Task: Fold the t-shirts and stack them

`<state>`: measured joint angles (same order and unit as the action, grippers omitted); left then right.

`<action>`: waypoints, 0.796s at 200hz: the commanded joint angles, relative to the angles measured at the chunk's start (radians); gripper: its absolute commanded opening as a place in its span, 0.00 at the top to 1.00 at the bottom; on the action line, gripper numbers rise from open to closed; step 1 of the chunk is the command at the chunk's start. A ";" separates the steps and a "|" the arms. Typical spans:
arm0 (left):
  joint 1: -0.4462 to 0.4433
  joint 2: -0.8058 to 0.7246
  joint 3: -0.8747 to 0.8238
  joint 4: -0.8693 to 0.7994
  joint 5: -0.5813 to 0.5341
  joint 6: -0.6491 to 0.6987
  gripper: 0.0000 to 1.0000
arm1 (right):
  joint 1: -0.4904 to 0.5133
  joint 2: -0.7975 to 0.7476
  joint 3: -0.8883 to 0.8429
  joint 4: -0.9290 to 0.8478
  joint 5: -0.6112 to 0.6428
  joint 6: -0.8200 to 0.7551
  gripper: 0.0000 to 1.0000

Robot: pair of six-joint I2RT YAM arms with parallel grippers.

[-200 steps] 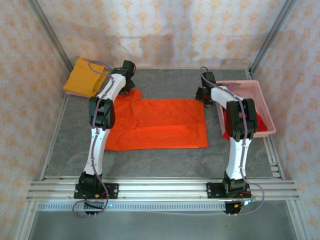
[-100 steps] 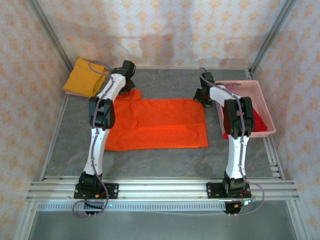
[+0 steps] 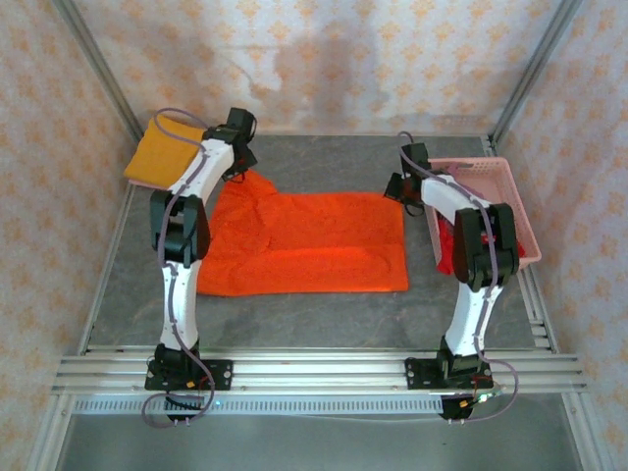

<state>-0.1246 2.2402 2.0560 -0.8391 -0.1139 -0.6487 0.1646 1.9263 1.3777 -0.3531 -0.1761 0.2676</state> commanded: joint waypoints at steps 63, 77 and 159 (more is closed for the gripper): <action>0.007 -0.391 -0.435 0.101 -0.086 -0.003 1.00 | 0.003 -0.271 -0.273 0.104 -0.021 0.011 1.00; 0.007 -0.437 -0.487 0.098 -0.093 -0.002 1.00 | 0.007 -0.308 -0.306 0.105 -0.031 0.011 1.00; 0.007 -0.675 -0.790 0.077 -0.096 -0.020 1.00 | 0.047 -0.488 -0.454 0.015 -0.031 -0.002 1.00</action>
<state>-0.1246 1.6390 1.3334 -0.7425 -0.1631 -0.6540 0.2028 1.5024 0.9649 -0.2890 -0.2241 0.2680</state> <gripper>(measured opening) 0.054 0.046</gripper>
